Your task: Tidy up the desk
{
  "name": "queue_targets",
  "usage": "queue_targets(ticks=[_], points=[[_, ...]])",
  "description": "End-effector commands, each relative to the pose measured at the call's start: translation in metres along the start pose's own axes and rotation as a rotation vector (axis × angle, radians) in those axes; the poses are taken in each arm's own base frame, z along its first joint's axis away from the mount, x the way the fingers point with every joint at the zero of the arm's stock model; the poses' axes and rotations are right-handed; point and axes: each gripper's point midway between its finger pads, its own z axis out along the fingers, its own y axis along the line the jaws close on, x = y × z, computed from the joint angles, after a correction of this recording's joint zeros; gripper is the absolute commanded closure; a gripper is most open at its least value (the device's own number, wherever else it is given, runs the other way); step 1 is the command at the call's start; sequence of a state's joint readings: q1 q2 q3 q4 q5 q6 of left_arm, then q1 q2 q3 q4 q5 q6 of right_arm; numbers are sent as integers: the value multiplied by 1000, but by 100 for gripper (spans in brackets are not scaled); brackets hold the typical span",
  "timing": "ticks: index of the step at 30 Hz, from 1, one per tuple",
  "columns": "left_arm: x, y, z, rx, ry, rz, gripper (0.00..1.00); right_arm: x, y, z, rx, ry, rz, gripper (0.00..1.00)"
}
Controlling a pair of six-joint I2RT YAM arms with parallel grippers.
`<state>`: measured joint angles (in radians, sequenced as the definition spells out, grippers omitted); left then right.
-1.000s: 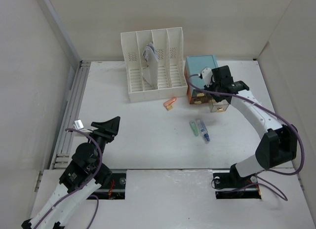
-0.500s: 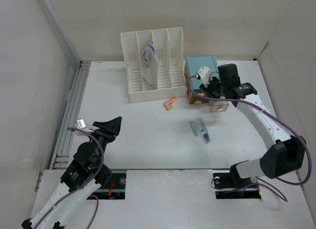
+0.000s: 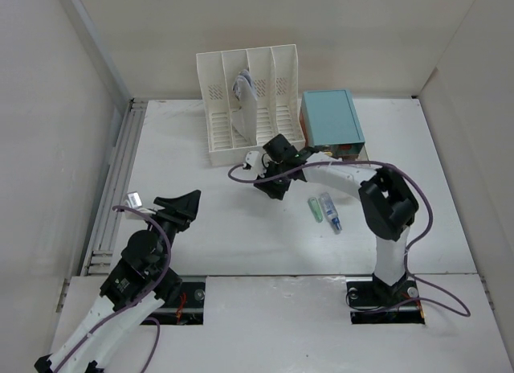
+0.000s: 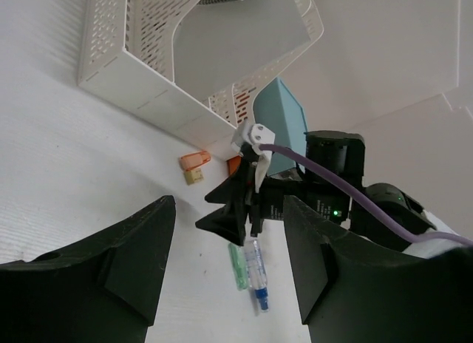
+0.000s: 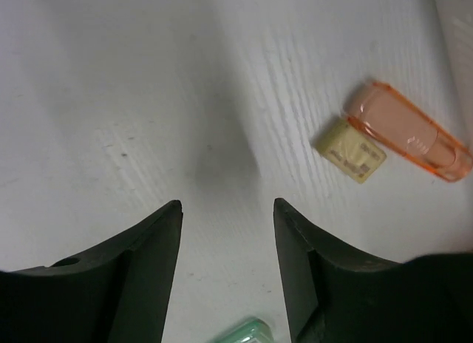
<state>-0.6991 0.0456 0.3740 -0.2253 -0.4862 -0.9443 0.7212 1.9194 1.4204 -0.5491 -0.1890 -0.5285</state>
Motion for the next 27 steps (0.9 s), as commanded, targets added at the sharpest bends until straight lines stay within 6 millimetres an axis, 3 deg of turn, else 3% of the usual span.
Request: queue_targets(ticks=[1,3,4,10,14,17,21,27], points=[[-4,-5,-1,21,-15,-10,43,-25,-43,-11,201,-82,232,42],[-4,-4,-1,21,-15,-1,43,-30,-57,-14,278,-106,286,41],[-2,0,1,10,-18,4,43,-23,-57,-9,303,-101,353,41],[0,3,2,3,-14,9,43,-23,-66,-5,365,-131,433,33],[-1,4,2,-2,-22,9,43,-23,-67,6,367,-122,514,33],[-1,4,2,-2,-22,9,43,-11,-67,18,388,-100,555,34],[-1,4,2,-2,-22,9,43,-3,-72,21,401,-112,612,37],[-1,4,2,-2,-22,9,43,-7,-83,22,409,-150,644,37]])
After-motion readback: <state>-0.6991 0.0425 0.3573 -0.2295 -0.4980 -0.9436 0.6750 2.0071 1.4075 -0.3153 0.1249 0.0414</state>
